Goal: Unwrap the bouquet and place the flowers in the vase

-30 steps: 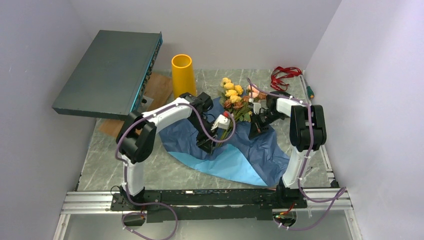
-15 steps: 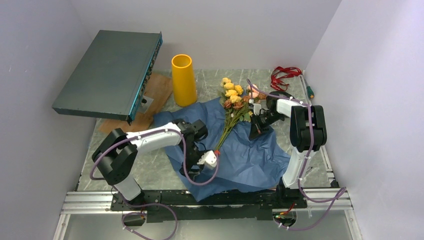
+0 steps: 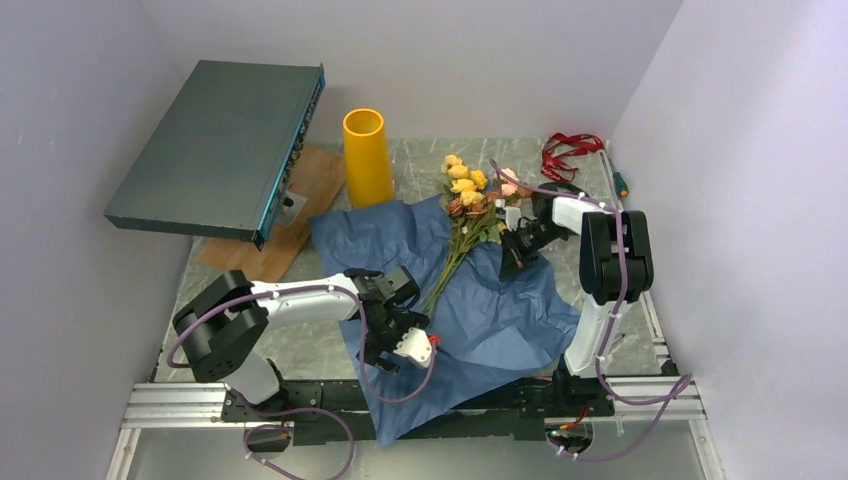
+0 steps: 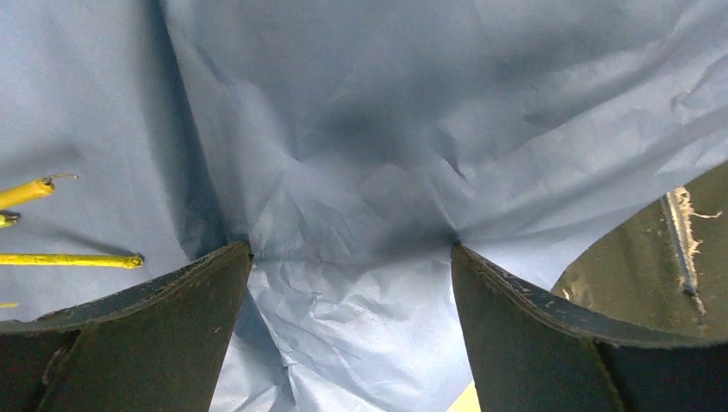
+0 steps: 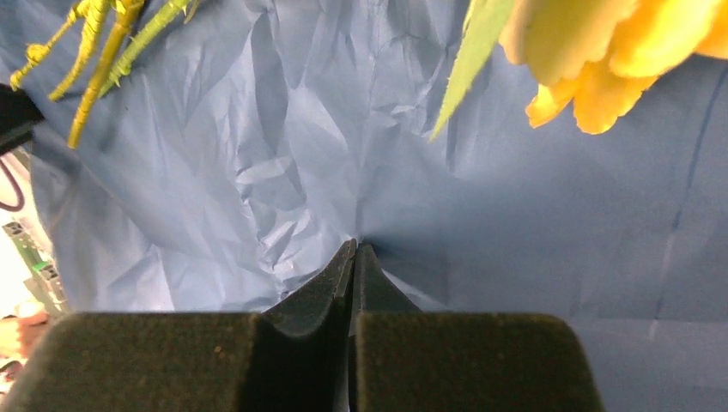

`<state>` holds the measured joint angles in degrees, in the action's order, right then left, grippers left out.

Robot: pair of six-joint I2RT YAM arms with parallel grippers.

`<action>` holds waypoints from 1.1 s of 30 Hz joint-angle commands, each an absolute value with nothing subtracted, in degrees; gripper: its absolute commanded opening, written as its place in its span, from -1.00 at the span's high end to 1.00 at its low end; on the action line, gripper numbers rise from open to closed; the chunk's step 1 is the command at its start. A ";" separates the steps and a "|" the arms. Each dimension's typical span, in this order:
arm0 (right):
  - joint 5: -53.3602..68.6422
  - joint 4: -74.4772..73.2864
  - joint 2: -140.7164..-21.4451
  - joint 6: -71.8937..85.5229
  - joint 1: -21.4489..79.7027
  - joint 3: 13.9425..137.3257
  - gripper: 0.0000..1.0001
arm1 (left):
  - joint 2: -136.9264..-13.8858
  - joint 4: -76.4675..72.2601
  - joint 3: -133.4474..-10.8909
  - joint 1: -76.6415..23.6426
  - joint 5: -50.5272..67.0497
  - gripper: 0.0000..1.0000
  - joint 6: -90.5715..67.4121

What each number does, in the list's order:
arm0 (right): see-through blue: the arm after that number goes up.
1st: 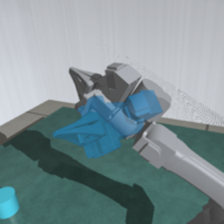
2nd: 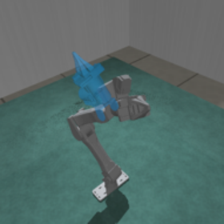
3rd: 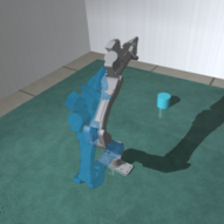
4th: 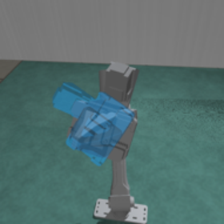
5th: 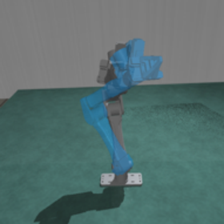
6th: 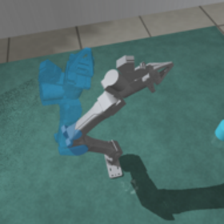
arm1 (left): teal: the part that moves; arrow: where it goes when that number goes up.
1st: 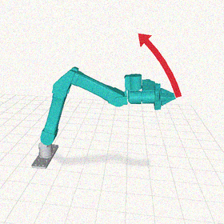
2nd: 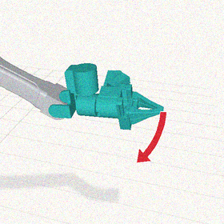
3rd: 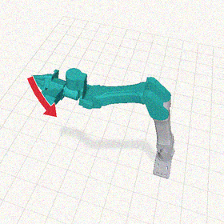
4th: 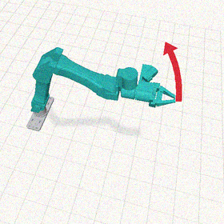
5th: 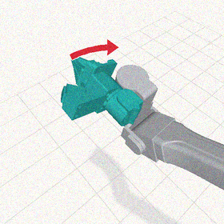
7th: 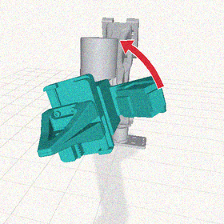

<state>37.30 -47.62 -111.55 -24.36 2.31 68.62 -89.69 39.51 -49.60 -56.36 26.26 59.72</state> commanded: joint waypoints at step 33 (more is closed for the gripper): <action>15.00 -52.24 -82.56 -50.02 2.64 46.86 -0.23 | -84.80 28.04 -57.10 -35.86 28.14 -0.41 30.92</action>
<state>14.70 -53.60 -84.55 -50.09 2.33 44.80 -86.11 31.70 -53.25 -36.73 21.96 35.22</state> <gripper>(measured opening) 0.600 0.765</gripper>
